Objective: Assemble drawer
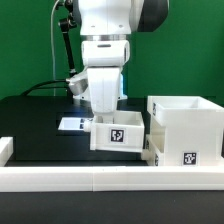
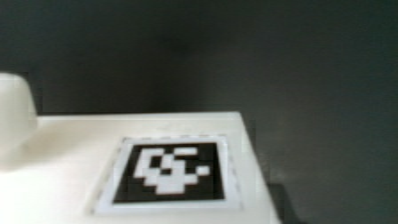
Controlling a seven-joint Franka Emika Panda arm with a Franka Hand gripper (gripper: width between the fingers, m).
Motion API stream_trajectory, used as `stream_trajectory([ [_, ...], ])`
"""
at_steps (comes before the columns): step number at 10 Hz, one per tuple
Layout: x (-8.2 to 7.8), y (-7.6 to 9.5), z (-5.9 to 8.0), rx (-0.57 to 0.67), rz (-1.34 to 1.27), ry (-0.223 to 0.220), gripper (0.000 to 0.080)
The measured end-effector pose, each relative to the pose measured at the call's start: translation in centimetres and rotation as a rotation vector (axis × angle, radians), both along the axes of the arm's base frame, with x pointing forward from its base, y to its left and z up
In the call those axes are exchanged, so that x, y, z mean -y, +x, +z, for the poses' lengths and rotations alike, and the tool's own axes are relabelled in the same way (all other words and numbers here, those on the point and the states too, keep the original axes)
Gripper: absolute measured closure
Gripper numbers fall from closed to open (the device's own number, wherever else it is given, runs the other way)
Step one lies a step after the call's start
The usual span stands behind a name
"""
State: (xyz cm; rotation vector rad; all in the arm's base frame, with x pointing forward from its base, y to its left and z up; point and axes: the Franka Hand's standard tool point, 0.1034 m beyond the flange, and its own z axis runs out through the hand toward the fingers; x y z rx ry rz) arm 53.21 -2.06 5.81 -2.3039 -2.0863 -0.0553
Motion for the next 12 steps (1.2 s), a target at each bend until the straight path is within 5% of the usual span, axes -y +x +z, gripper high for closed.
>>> stream_trajectory([
  [12, -1.3, 0.6, -0.1, 0.002, 0.037, -0.002, 0.0757],
])
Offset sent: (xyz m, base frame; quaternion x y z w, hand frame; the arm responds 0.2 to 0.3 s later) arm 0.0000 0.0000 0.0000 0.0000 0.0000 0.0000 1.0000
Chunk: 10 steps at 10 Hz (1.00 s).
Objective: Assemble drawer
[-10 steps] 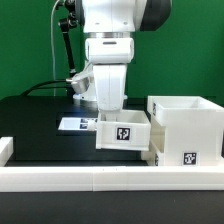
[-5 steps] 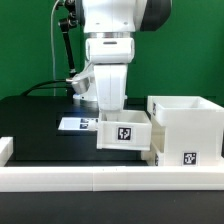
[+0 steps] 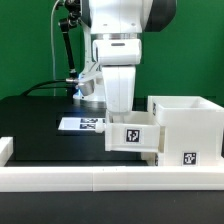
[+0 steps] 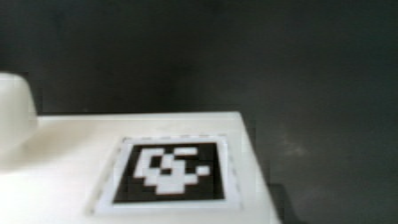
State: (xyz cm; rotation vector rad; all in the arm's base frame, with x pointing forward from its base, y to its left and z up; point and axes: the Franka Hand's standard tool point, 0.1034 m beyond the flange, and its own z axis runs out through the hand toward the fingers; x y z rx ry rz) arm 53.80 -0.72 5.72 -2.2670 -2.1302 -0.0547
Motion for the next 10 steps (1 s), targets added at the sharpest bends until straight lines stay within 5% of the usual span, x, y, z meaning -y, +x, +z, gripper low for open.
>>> stream_trajectory([
  [10, -0.91, 0.19, 0.0, 0.005, 0.016, 0.002, 0.0757],
])
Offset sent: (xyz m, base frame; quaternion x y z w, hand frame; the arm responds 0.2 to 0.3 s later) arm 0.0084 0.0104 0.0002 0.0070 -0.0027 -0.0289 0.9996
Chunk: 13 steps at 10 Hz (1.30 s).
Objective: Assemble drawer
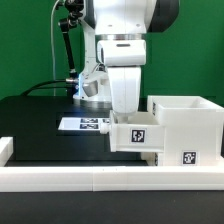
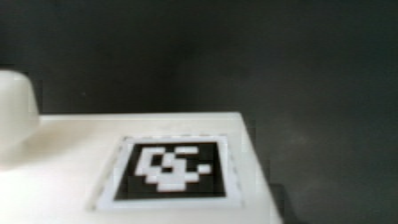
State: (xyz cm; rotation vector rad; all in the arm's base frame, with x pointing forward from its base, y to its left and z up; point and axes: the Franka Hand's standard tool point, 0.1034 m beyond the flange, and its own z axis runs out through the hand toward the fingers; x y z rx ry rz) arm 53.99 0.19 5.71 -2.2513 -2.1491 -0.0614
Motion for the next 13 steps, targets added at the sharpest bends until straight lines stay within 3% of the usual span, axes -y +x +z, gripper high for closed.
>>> stream_trajectory([
  [7, -0.2, 0.0, 0.0, 0.004, -0.005, 0.0, 0.0757],
  [11, -2.2, 0.2, 0.0, 0.01, 0.032, -0.003, 0.0757],
  [13, -2.1, 0.2, 0.0, 0.011, 0.031, -0.005, 0.0757],
])
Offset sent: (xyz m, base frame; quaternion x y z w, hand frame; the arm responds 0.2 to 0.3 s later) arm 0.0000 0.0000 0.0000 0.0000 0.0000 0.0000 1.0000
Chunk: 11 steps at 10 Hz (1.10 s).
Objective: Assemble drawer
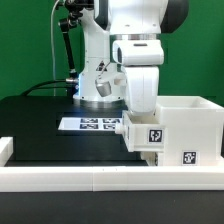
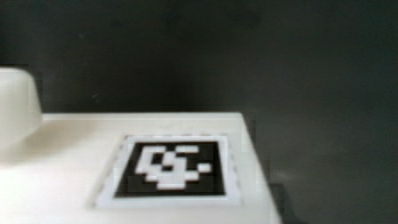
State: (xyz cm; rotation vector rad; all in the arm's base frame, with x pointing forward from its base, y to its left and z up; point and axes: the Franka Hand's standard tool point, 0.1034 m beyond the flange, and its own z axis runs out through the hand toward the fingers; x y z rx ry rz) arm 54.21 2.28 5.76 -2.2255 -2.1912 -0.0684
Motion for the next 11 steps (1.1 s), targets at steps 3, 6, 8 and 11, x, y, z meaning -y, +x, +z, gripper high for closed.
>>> stream_trajectory([
  [3, 0.2, 0.0, 0.1, 0.003, -0.013, 0.001, 0.0655],
  [6, 0.0, 0.5, 1.7, 0.017, -0.081, -0.004, 0.0213],
  [8, -0.6, 1.0, 3.9, 0.036, -0.115, -0.011, 0.0161],
  [11, 2.6, 2.5, 5.5, 0.038, -0.045, -0.03, 0.0153],
])
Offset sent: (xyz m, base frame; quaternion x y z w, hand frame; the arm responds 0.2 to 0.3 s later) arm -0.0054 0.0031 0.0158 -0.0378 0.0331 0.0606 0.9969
